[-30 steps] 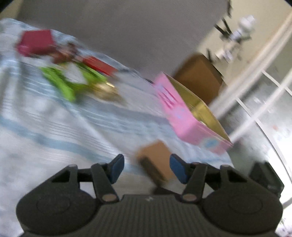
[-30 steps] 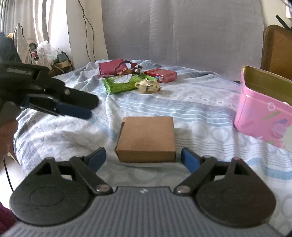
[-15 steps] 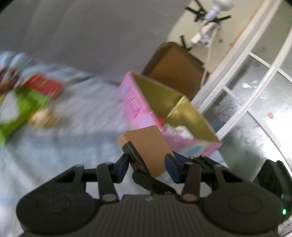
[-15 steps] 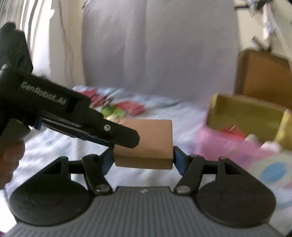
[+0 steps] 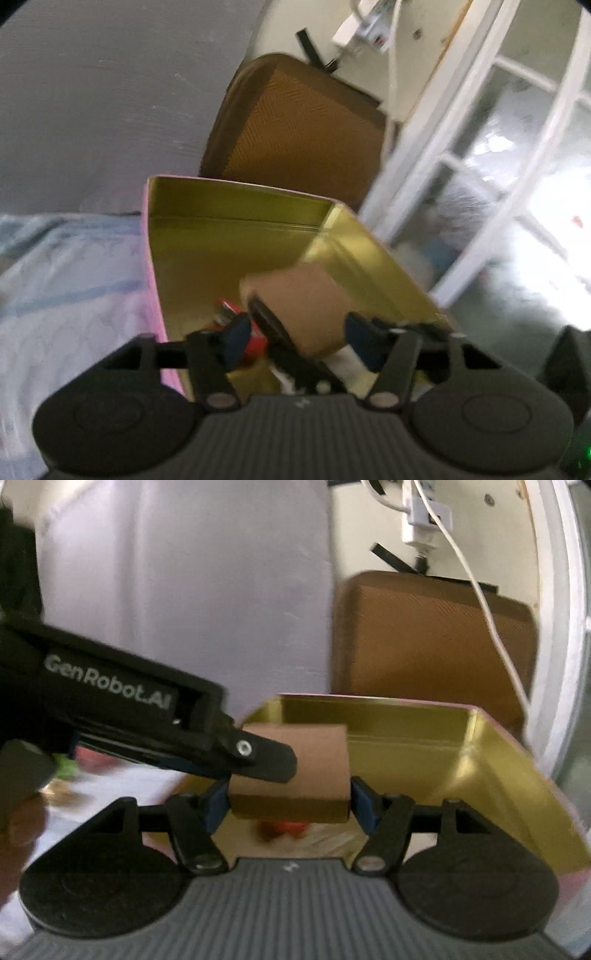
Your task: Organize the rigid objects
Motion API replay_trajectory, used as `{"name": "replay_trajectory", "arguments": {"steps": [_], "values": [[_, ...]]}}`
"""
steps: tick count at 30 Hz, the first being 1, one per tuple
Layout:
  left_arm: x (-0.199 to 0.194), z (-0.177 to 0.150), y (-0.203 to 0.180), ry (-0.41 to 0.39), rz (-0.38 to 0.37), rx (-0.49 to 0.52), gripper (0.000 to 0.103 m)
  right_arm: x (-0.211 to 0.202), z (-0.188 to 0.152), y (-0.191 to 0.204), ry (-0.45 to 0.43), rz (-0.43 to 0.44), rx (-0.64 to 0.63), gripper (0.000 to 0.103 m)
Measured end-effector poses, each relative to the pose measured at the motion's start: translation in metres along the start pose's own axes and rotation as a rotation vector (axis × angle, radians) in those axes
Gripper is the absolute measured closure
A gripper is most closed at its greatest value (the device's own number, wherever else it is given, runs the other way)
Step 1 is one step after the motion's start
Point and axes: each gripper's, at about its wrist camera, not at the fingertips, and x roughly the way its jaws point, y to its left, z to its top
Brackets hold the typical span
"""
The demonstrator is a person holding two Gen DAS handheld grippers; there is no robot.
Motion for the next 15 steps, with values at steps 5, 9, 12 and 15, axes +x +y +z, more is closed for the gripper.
{"name": "replay_trajectory", "arguments": {"steps": [5, 9, 12, 15], "values": [[0.004, -0.003, 0.005, -0.047, 0.093, -0.007, 0.042, 0.010, -0.004, -0.019, -0.001, -0.101, 0.056, 0.031], [-0.013, -0.018, 0.005, -0.061, 0.132, 0.007, 0.042, -0.013, -0.011, -0.018, -0.036, -0.103, 0.084, 0.031], [-0.034, -0.028, 0.000, -0.080, 0.143, 0.019, 0.042, -0.037, -0.013, -0.013, -0.061, -0.084, 0.114, 0.031], [-0.059, -0.040, -0.006, -0.098, 0.161, 0.042, 0.042, -0.060, -0.016, -0.007, -0.091, -0.080, 0.151, 0.031]]}}
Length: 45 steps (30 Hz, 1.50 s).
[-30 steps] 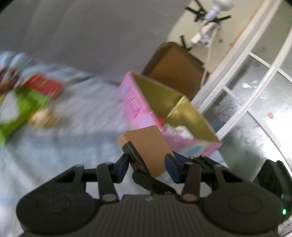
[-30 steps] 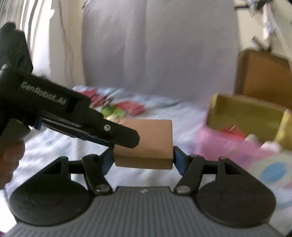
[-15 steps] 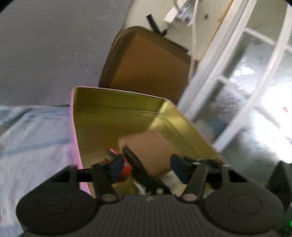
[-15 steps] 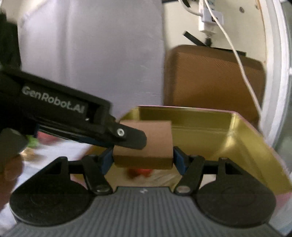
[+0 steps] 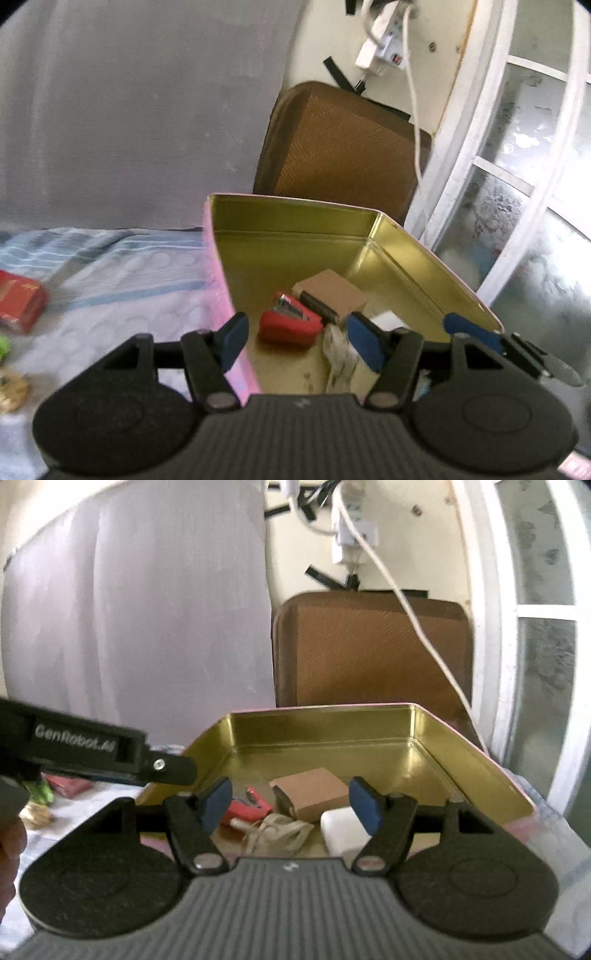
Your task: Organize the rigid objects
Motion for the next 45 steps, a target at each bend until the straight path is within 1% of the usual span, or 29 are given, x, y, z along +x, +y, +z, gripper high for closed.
{"name": "replay_trajectory", "arguments": {"steps": [3, 6, 9, 11, 15, 19, 22, 26, 28, 33, 38, 40, 43, 45], "values": [[-0.028, -0.012, 0.003, -0.016, 0.029, 0.017, 0.042, -0.023, -0.005, 0.003, -0.020, 0.008, 0.057, 0.031], [-0.049, -0.027, 0.012, -0.015, 0.059, 0.022, 0.042, -0.045, -0.011, 0.001, -0.024, 0.023, 0.124, 0.031], [-0.064, -0.043, 0.022, -0.012, 0.099, 0.027, 0.042, -0.053, -0.017, 0.002, 0.006, 0.062, 0.197, 0.031], [-0.071, -0.052, 0.030, -0.007, 0.118, 0.018, 0.042, -0.055, -0.021, 0.006, 0.030, 0.073, 0.225, 0.031], [-0.082, -0.065, 0.046, -0.007, 0.162, 0.007, 0.042, -0.053, -0.025, 0.019, 0.066, 0.090, 0.234, 0.031], [-0.091, -0.075, 0.056, -0.020, 0.214, 0.019, 0.042, -0.056, -0.026, 0.031, 0.071, 0.097, 0.230, 0.031], [-0.093, -0.081, 0.061, -0.024, 0.239, 0.023, 0.042, -0.057, -0.028, 0.037, 0.073, 0.105, 0.232, 0.031], [-0.094, -0.088, 0.064, -0.016, 0.240, 0.026, 0.042, -0.057, -0.029, 0.041, 0.077, 0.106, 0.232, 0.031], [-0.093, -0.089, 0.062, -0.014, 0.237, 0.032, 0.040, -0.059, -0.029, 0.040, 0.071, 0.104, 0.236, 0.031], [-0.090, -0.092, 0.055, -0.007, 0.216, 0.046, 0.037, -0.060, -0.029, 0.036, 0.063, 0.105, 0.249, 0.031], [-0.085, -0.096, 0.052, 0.015, 0.200, 0.045, 0.036, -0.058, -0.031, 0.032, 0.076, 0.109, 0.267, 0.031], [-0.082, -0.098, 0.052, 0.021, 0.194, 0.040, 0.030, -0.058, -0.031, 0.032, 0.076, 0.109, 0.270, 0.031], [-0.079, -0.101, 0.051, 0.032, 0.181, 0.042, 0.025, -0.058, -0.031, 0.030, 0.073, 0.106, 0.275, 0.030], [-0.078, -0.104, 0.049, 0.035, 0.174, 0.047, 0.023, -0.057, -0.032, 0.029, 0.074, 0.101, 0.285, 0.030]]}}
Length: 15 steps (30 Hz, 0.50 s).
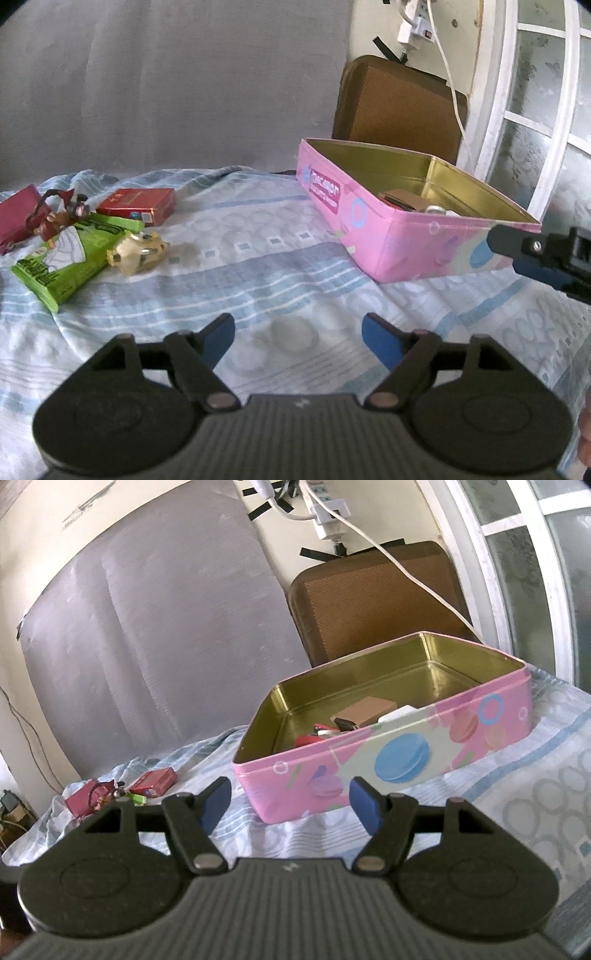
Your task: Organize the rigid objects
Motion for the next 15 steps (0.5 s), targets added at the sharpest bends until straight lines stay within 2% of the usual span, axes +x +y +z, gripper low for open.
{"name": "replay_trajectory", "arguments": {"steps": [5, 15], "values": [[0.005, -0.007, -0.001, 0.008, -0.030, -0.015, 0.022, 0.000, -0.001, -0.002, 0.003, -0.005, 0.005, 0.030], [0.007, -0.012, 0.000, -0.003, -0.033, -0.014, 0.022, 0.003, -0.002, -0.001, 0.010, -0.016, 0.002, 0.030]]}}
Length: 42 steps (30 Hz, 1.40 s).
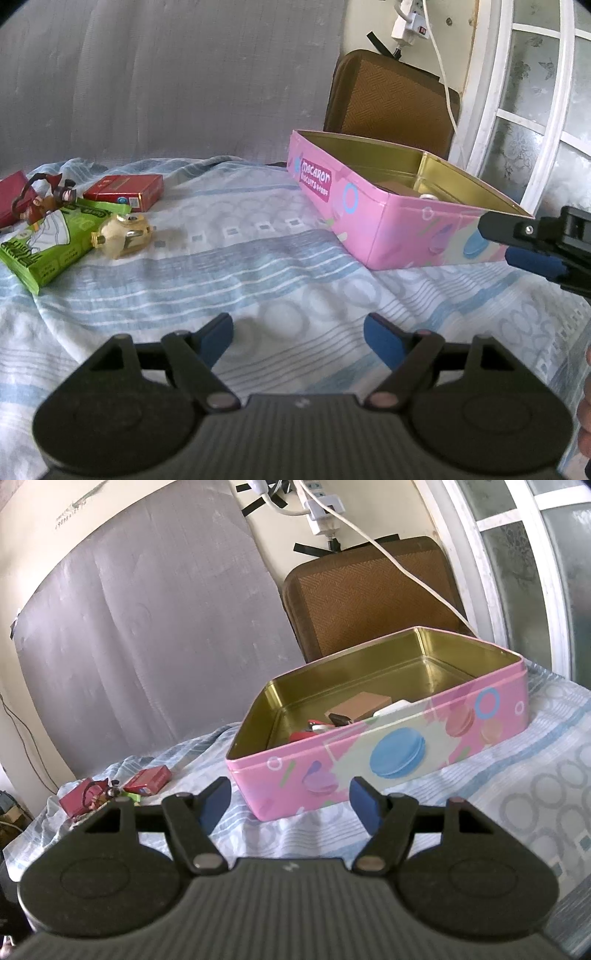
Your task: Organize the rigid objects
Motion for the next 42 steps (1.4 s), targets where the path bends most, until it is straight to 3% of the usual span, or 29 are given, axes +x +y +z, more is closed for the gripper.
{"name": "replay_trajectory", "arguments": {"steps": [16, 30, 35, 42], "values": [[-0.015, 0.006, -0.010, -0.043, -0.027, 0.029, 0.022, 0.000, 0.001, 0.004, 0.001, 0.009, -0.024, 0.030], [-0.027, 0.011, 0.021, -0.069, 0.014, -0.022, 0.022, 0.006, 0.002, 0.013, 0.022, 0.043, -0.055, 0.030], [-0.037, 0.004, 0.049, -0.071, 0.050, -0.049, 0.022, 0.012, 0.000, 0.025, 0.044, 0.057, -0.077, 0.030], [-0.059, -0.006, 0.117, -0.096, 0.194, -0.104, 0.022, 0.030, -0.006, 0.061, 0.092, 0.126, -0.171, 0.030]]}}
